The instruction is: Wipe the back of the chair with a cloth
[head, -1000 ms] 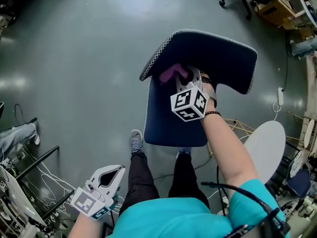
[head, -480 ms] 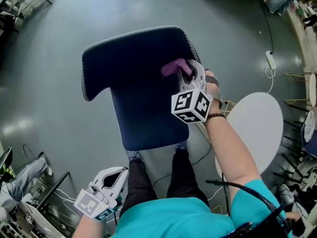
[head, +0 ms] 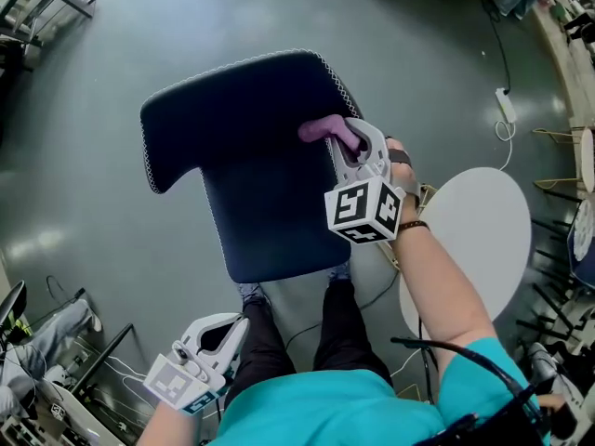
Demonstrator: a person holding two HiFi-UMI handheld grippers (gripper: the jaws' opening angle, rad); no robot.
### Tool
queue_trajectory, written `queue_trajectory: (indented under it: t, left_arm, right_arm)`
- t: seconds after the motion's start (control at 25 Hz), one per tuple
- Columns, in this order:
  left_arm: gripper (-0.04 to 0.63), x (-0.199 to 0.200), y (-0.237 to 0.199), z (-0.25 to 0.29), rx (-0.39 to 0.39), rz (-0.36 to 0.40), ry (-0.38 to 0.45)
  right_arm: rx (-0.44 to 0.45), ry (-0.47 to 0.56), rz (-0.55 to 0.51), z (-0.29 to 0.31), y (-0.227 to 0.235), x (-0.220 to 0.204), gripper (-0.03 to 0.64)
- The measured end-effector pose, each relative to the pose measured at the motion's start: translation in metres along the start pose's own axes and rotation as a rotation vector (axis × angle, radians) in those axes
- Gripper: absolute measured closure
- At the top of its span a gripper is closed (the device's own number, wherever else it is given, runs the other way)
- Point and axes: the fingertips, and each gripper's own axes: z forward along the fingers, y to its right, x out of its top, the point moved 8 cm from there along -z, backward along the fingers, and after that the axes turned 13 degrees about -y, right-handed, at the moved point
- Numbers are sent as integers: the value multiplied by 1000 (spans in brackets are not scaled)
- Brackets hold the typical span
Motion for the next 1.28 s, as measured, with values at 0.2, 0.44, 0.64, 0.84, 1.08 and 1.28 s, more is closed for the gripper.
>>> queue_trajectory:
  t: [0.2,0.44,0.64,0.84,1.08,1.28]
  left_arm:
    - [592,-34,-25,-37,46,-63,56]
    - [592,-78,-63,-119,141,-146,120]
    - [592,-112,-91,-166,183,-209,168]
    - [592,-125,-102,-182,192,-234,173]
    - [592,-111,-100,-169,170,-204,139]
    - [592,-81,-85,-126,113,-142,74]
  right_arm:
    - [179,96,-103,16,-89,61,528]
    - [325,185,-246,26,-208,167,528]
    - [327,187,-252,37,-252,216,528]
    - [271,150,-255,49,-253,220,528]
    - [161,38,-199,74,-205,174,528]
    - [55,-40,-120,75,-143,112,528]
